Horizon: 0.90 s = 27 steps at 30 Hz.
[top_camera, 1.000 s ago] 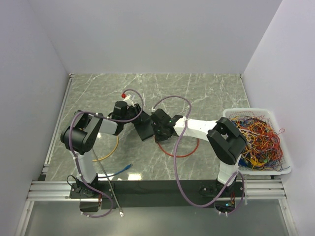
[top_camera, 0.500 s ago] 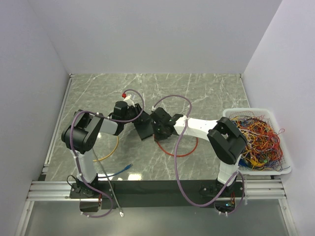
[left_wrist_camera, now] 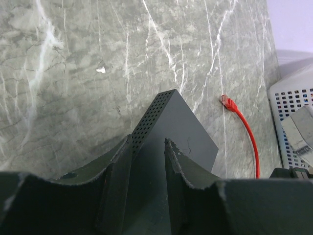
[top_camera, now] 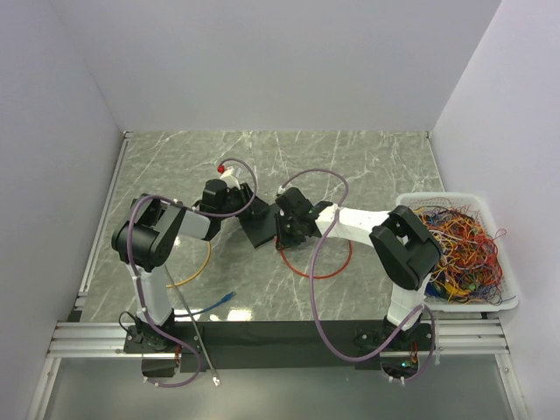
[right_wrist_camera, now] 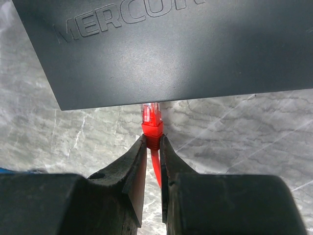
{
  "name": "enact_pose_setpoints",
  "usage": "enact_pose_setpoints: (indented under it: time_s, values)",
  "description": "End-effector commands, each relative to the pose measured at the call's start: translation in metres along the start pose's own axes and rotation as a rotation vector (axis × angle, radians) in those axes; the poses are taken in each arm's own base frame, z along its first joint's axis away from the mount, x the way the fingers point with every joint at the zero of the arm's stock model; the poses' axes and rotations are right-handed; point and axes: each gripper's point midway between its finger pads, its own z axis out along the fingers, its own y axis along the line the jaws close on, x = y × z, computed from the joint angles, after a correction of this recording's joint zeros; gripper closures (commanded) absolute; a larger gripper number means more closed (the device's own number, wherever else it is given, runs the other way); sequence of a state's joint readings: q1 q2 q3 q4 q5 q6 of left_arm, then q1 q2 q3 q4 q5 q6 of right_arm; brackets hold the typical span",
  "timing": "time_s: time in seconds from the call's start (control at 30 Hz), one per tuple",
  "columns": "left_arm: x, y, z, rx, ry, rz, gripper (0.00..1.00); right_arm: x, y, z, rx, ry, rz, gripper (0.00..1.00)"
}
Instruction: Insert the plug into the switch port
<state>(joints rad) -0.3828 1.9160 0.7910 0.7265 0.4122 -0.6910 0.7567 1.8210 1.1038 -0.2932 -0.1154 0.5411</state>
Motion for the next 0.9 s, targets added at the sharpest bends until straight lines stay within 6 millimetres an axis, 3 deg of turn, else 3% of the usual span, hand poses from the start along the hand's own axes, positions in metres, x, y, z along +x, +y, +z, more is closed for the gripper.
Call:
enact_pose_setpoints:
  time_s: [0.0,0.37,0.87]
  values:
    - [0.016,-0.016,0.003,0.092,0.072,0.020,0.61,-0.038,0.017,-0.003,-0.075,-0.132,-0.009,1.00]
    - [0.032,-0.028,0.006,0.179,0.135,0.067,0.61,-0.056,0.016,0.000,-0.043,-0.152,-0.074,1.00]
    - [0.052,-0.015,0.013,0.171,0.208,0.059,0.61,-0.081,-0.014,0.005,0.038,-0.194,-0.087,1.00]
